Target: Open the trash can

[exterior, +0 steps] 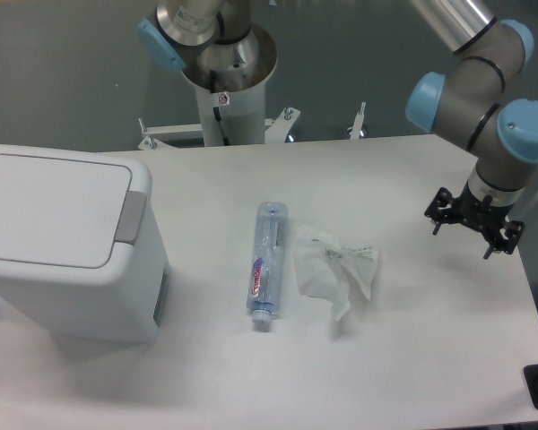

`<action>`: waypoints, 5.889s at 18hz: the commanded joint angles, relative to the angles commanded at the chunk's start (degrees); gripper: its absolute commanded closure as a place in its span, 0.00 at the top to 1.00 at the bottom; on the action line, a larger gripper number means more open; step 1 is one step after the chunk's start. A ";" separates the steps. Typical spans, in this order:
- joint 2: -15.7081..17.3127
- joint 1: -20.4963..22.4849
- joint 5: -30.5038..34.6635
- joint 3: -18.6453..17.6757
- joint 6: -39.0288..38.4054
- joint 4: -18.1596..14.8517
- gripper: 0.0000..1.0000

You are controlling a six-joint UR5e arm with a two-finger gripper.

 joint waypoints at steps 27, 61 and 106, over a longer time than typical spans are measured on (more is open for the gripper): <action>8.44 -17.75 -8.61 1.40 -46.30 -3.52 1.00; 20.74 -30.94 -20.04 0.62 -61.70 -14.86 1.00; 20.74 -31.64 -18.99 2.20 -62.23 -13.98 1.00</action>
